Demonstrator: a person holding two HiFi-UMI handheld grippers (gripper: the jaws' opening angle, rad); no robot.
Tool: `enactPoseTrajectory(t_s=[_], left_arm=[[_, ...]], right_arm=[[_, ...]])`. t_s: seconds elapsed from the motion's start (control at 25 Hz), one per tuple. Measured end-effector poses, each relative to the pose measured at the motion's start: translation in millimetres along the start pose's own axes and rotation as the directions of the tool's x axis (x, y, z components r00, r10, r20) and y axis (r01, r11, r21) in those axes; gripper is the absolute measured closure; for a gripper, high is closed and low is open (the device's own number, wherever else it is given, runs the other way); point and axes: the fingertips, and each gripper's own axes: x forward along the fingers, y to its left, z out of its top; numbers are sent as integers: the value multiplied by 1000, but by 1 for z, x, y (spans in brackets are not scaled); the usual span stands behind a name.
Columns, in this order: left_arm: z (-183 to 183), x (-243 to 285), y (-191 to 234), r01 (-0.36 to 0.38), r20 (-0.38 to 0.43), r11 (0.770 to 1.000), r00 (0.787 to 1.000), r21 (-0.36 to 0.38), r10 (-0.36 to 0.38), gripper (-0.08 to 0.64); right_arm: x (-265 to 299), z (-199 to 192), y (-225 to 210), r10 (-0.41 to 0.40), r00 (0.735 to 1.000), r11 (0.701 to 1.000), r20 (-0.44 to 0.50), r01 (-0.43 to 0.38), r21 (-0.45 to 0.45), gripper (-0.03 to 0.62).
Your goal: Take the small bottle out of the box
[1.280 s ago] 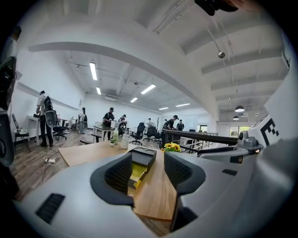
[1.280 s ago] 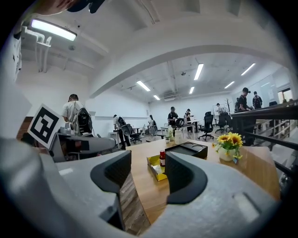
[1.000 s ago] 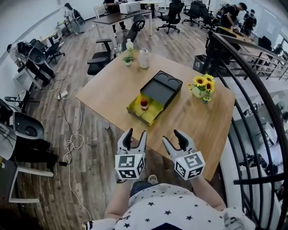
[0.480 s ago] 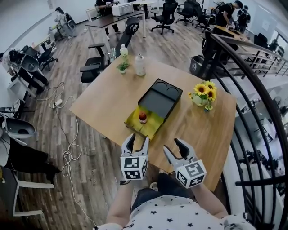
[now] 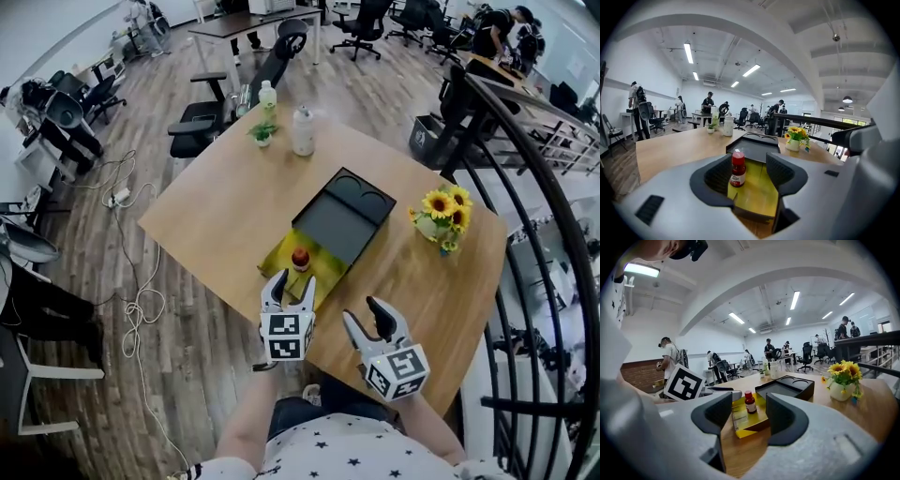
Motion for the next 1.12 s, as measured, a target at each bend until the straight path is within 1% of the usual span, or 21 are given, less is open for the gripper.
enactPoseTrajectory(t_s=[0.36,0.6,0.84,0.88,0.96,1.12], left_arm=[[-10,48,12,-14,-79,1000,997,-7,13,351],[-18,68,23,-35,-122,999,992,-32,31,351],[-24,80,29,-61,-142,998,988,-20,57,353],[-24,82,30,-70,-139,997,988,-16,67,357],[-23,84,34,-93,-126,996,988,-10,91,389],[-20,86,35,-108,-109,994,988,4,107,396]], right_arm=[[30,-1,-24,17,1000,999,-21,-16,29,383],[40,-6,-32,17,999,999,-30,-16,44,383],[44,-11,-39,21,999,998,-42,-18,55,383],[45,-12,-40,19,999,998,-42,-17,56,383],[47,-12,-43,17,999,998,-43,-15,57,383],[48,-15,-47,13,999,998,-51,-10,56,383]])
